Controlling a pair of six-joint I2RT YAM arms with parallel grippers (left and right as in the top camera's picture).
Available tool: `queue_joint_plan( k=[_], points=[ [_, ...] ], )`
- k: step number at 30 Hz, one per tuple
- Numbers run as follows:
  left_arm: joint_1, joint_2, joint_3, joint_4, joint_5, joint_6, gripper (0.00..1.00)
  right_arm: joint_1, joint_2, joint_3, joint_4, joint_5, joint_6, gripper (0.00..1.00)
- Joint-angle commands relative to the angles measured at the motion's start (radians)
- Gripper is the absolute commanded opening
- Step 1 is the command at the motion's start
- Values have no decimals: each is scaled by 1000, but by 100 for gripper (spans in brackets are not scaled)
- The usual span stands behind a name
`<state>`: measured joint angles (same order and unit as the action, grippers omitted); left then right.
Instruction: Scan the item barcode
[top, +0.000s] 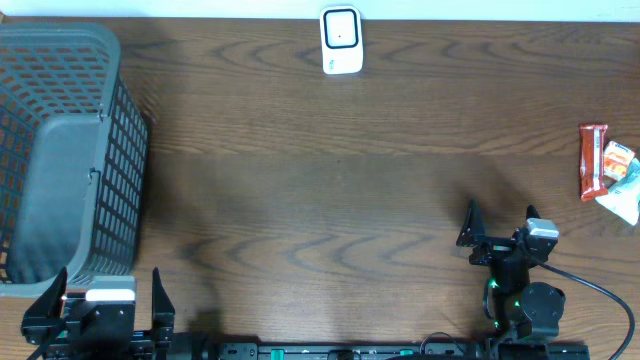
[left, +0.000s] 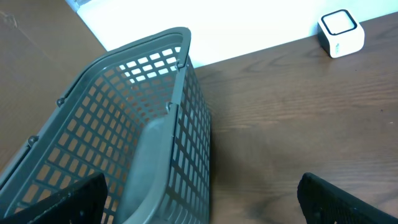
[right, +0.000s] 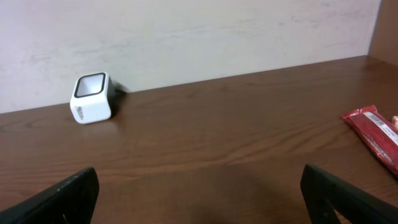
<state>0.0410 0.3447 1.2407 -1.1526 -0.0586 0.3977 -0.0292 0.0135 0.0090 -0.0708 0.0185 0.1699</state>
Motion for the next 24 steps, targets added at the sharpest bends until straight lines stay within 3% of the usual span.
queue_joint_plan(
  k=[1, 24],
  points=[
    [-5, -7, 1, 1, -2, 9, 98, 10, -8, -3, -1, 5, -18, 99],
    [-5, -9, -15, -46, 24, 8, 98, 10, -8, -3, -1, 5, -18, 99]
  ],
)
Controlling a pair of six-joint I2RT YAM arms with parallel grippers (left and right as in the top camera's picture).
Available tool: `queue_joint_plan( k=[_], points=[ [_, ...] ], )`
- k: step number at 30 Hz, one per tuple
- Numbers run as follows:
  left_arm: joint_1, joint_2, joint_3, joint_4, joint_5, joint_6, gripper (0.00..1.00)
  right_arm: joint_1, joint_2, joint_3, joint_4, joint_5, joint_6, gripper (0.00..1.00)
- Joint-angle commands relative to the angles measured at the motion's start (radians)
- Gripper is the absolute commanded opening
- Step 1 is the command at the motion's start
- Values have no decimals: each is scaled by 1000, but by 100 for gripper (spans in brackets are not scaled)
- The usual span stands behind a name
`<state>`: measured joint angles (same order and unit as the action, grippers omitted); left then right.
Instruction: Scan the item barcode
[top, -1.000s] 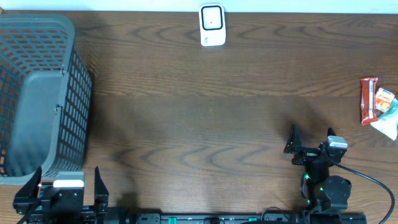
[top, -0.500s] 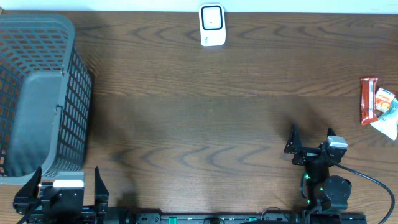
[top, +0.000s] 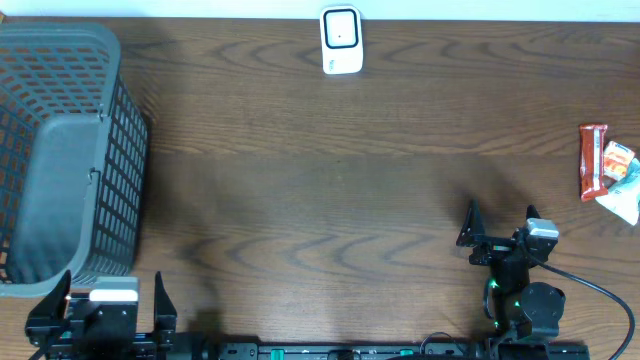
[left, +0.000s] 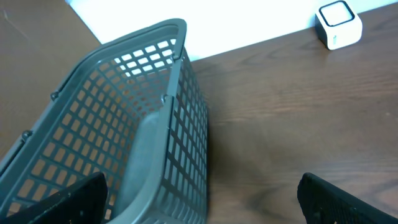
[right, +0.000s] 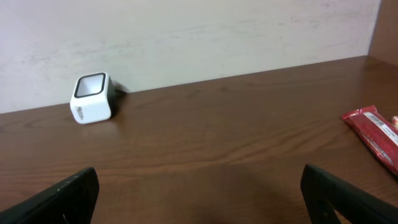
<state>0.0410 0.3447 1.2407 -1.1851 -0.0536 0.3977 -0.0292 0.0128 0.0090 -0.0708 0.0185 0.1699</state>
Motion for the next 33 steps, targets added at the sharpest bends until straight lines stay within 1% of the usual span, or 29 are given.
queue_joint_plan(
  k=[1, 6, 9, 14, 18, 21, 27, 33],
  points=[
    [-5, -9, -19, -24, 21, 8, 98, 10, -7, -3, -1, 5, -18, 99],
    [-5, -14, -65, -31, 44, 9, 98, 10, -7, -3, -1, 5, -18, 99],
    [-5, -35, -120, 13, 90, 9, 98, 10, -7, -3, -1, 5, -18, 99],
    [-5, -129, -270, 183, 166, 9, 98, 10, -7, -3, -1, 5, -18, 99],
    [-5, -208, -400, 274, 224, 9, 98, 10, -7, -3, -1, 5, -18, 99],
    [-5, -241, -481, 334, 264, 9, 98, 10, -7, -3, -1, 5, -18, 99],
    [-5, -294, -689, 553, 345, 9, 98, 10, -7, -3, -1, 5, -18, 99],
    [-5, -342, -850, 711, 404, 9, 98, 10, -7, -3, -1, 5, -18, 99]
  ],
)
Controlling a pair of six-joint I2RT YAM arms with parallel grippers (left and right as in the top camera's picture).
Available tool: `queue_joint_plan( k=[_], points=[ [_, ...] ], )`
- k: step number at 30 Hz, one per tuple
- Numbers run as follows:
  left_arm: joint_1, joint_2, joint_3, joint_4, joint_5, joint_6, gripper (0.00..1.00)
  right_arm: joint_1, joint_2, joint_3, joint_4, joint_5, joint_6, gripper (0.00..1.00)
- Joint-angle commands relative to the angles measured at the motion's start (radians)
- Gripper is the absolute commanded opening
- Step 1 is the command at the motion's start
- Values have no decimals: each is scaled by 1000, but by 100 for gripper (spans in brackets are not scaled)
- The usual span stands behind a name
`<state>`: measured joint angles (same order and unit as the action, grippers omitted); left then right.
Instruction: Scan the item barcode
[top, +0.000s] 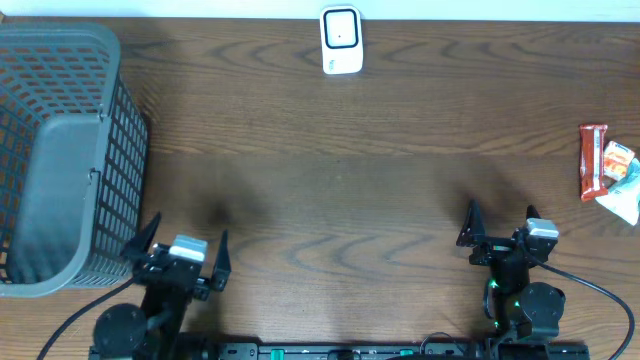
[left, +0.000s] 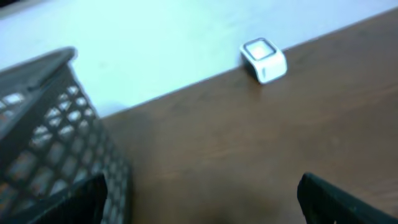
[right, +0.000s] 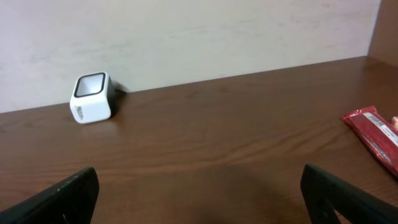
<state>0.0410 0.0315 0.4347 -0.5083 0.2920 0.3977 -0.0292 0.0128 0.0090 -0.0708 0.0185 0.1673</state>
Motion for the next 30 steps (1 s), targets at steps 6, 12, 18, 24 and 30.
queue_joint_plan(
  k=[6, 12, 18, 24, 30],
  points=[
    [-5, -30, -132, 84, 59, 9, 98, 10, -7, -3, -1, 5, -15, 99],
    [-5, -30, -203, 129, 60, 9, 98, 10, -7, -3, -1, 5, -15, 99],
    [-5, -30, -312, 253, 60, 9, 98, 10, -7, -3, -1, 5, -15, 99],
    [-5, -30, -375, 326, 59, 9, 98, 10, -7, -3, -1, 5, -15, 99],
    [-5, -30, -387, 369, 47, 9, 98, 10, -7, -3, -1, 5, -15, 99]
  ],
)
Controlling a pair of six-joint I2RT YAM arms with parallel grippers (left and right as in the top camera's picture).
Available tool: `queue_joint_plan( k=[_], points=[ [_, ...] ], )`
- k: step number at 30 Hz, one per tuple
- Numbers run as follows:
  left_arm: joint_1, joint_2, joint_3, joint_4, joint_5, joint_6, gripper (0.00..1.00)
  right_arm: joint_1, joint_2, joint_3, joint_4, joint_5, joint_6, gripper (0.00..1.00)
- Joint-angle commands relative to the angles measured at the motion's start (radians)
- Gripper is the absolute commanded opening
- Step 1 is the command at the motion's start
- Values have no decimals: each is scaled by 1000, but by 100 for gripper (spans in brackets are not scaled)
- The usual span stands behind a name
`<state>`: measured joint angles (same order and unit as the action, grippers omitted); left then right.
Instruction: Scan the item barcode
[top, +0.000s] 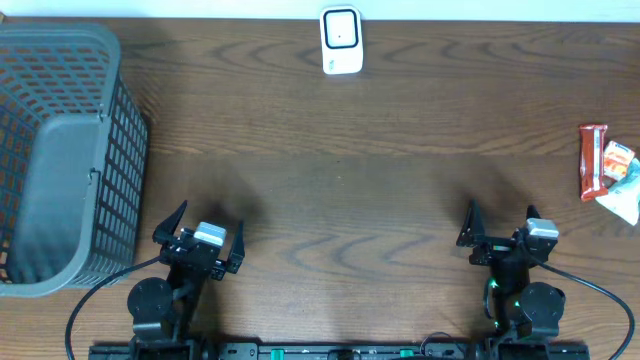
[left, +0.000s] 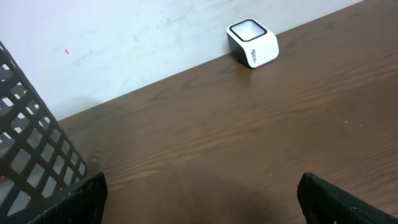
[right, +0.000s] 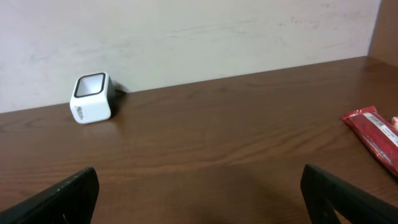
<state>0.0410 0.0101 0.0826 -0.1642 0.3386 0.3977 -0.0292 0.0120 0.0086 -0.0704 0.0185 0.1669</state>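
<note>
A white scanner cube (top: 341, 40) with a dark window stands at the table's far edge, centre; it also shows in the left wrist view (left: 252, 43) and the right wrist view (right: 91, 98). A red snack bar (top: 593, 160) lies at the far right next to a white packet (top: 620, 182); the bar's end shows in the right wrist view (right: 375, 135). My left gripper (top: 203, 230) is open near the front left, with nothing in it. My right gripper (top: 500, 226) is open near the front right, well short of the bar.
A grey plastic mesh basket (top: 60, 150) fills the left end of the table; its corner shows in the left wrist view (left: 28, 158). A pale wall runs behind the table's far edge.
My left gripper has moved a little further right and away from the basket; its view is now sharp, with the scanner up right. The right arm has not moved.
My left gripper sat open at the front left corner, looking into the basket, and stayed there at first. Then it stood to the right of the basket, turned towards the scanner, and now further right. The right gripper stayed open and still.
</note>
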Motion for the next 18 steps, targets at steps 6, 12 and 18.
queue_joint_plan(
  k=[6, 12, 18],
  points=[
    [-5, -9, -79, 139, 1, 9, 98, 10, -6, -3, -1, 5, -15, 99],
    [-5, -9, -79, 121, 1, 9, 98, 10, -6, -3, -1, 5, -15, 99],
    [-5, -9, -79, 121, 1, 9, 98, 10, -6, -3, -1, 5, -15, 99]
  ],
)
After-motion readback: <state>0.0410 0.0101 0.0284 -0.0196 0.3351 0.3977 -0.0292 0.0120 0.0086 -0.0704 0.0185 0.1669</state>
